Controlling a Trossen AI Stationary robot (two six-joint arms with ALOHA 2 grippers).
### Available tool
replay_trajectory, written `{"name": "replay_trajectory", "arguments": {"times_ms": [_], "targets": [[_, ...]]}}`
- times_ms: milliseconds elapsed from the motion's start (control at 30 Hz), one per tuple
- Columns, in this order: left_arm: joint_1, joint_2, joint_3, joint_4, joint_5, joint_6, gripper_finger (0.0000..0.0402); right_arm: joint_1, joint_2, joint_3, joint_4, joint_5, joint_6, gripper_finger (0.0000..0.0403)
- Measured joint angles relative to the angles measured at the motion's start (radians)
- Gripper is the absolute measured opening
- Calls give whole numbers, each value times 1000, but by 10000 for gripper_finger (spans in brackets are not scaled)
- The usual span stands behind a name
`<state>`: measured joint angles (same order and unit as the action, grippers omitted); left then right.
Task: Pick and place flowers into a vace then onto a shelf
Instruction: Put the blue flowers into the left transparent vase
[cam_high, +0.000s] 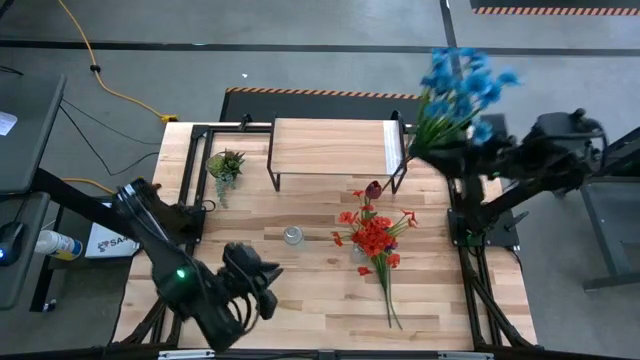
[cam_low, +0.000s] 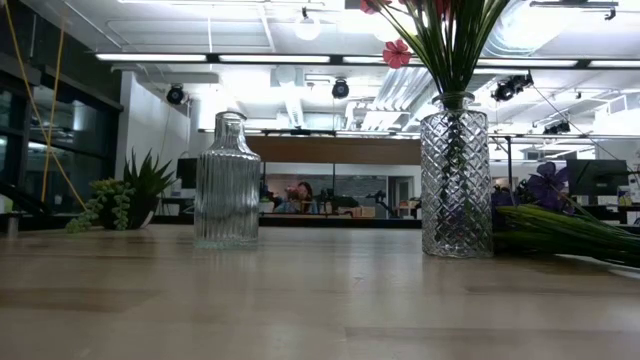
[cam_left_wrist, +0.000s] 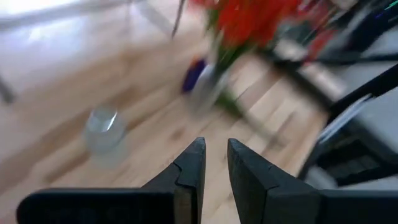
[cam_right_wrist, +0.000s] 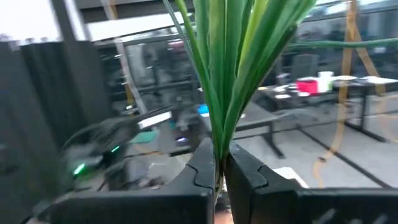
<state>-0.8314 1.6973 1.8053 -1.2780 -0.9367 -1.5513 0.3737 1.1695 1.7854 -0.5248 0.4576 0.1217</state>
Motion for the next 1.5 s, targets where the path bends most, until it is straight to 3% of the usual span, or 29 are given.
{"name": "replay_trajectory", "arguments": {"times_ms": [133,333,533,700,833,1133,1500], "targets": [[0,-80,0,177,-93,242,104,0,66,-1,60,-106,-18,7],[0,-163,0,500,-130,678,104,0,153,-1,166,-258,-34,7],[0,-208,0,798,-128,1079,104,0,232,-1,226,-374,-31,7],[0,-215,0,973,-104,1316,104,0,291,-1,275,-444,-26,7],[0,-216,0,1005,-79,1390,104,0,332,-1,326,-478,-31,7],[0,-215,0,1006,-39,1390,104,-18,397,-1,465,-597,-30,7],[1,-215,0,983,-13,1361,108,-29,398,-1,489,-637,-26,7]]}}
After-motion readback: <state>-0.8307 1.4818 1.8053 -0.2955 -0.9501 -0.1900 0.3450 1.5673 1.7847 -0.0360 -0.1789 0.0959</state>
